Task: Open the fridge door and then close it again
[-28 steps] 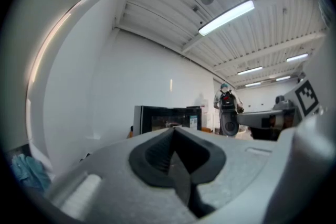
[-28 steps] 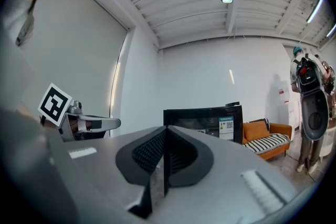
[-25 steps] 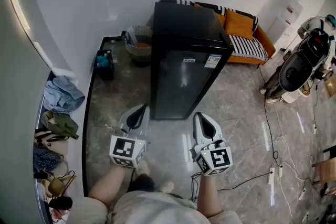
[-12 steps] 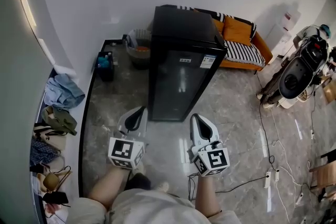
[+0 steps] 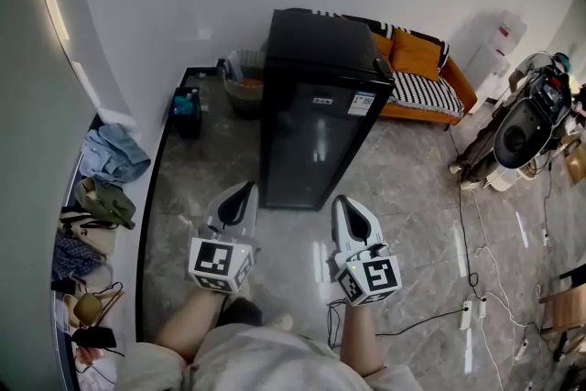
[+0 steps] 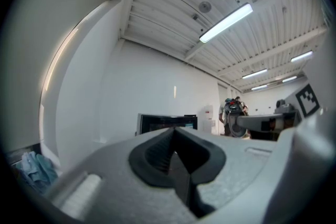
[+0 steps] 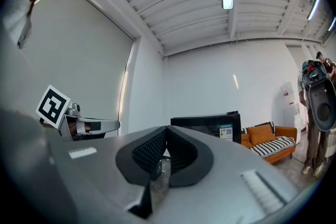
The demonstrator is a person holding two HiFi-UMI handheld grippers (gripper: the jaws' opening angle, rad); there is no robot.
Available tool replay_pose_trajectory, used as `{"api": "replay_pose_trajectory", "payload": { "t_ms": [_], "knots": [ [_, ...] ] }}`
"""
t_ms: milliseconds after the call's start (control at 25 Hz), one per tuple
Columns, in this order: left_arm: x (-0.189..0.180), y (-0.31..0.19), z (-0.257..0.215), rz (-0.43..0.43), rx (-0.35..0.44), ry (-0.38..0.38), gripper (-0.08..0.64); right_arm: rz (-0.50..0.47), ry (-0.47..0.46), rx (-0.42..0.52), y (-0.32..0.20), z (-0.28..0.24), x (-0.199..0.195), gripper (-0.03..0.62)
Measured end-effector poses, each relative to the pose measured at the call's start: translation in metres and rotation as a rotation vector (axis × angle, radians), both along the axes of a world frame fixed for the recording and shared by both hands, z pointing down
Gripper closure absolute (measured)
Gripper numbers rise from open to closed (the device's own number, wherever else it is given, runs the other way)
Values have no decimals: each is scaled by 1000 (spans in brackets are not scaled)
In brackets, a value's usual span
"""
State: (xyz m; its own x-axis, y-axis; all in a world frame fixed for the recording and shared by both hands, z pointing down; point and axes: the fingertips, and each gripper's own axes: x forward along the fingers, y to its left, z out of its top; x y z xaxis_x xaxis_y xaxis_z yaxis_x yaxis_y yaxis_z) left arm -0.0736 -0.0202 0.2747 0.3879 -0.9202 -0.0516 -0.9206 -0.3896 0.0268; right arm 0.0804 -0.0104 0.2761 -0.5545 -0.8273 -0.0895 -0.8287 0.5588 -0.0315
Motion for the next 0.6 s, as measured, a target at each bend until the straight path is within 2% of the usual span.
{"api": "replay_pose_trajectory", "payload": {
  "t_ms": [600],
  "knots": [
    [20,-3,-1,32,28,-32,558,-4,8,-6,-4,-2,7,604]
  ]
}}
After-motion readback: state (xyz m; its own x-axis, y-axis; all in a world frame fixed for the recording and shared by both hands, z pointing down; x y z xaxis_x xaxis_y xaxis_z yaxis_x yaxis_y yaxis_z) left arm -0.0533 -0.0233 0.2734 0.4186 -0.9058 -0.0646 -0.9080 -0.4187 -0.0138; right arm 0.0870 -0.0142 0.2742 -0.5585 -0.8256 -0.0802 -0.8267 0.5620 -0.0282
